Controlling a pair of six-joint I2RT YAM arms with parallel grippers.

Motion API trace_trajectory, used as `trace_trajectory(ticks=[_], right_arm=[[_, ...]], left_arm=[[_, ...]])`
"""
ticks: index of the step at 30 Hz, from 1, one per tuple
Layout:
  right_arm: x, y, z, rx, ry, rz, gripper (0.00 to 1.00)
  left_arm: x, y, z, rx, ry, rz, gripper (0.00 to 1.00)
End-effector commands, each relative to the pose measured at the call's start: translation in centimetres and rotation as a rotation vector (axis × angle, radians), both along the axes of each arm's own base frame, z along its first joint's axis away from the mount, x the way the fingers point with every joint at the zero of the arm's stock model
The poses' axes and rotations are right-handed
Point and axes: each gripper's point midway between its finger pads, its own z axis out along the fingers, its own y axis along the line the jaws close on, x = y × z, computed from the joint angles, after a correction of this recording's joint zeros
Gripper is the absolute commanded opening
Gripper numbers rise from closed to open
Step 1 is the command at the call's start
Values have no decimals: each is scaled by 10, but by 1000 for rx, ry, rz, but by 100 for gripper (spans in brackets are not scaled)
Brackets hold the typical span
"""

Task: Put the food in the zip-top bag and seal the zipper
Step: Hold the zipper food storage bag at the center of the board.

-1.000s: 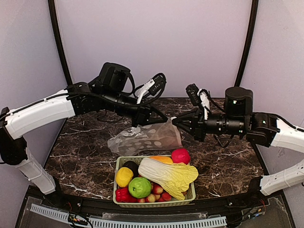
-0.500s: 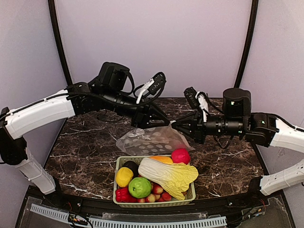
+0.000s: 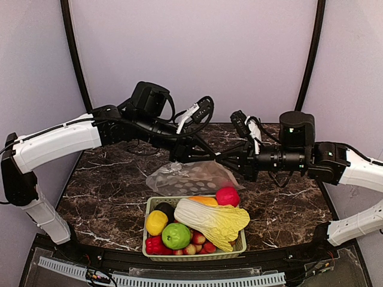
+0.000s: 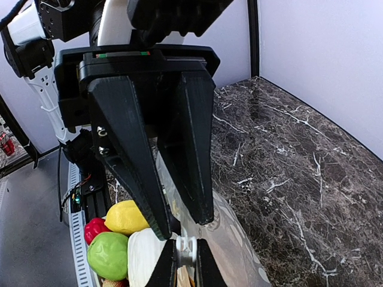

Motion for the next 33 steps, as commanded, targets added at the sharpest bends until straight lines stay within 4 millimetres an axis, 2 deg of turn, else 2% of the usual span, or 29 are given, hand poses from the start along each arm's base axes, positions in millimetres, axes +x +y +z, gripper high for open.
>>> trace_trajectory(ticks=[1,4,7,15,25,33], right_arm=[[1,1,-1,7,6,5,0],[1,1,-1,4,6,3,0],[2,1,0,6,4,1,0],[3,-1,-4,0,8,-10,0],[5,-1,-29,-46,45,-27,0],[5,-3,-39,-62,63,-28,0]], left_arm=[[-2,-1,4,-5,-4,-16,16],[-2,0,4,-5,-6,-12,5],[-2,0,4,-6,-6,-12,1],[-3,0,8,-24,-5,-9,1],[5,10,31,-92,-77,78,1],[8,14,34,-104,-89,104,1]])
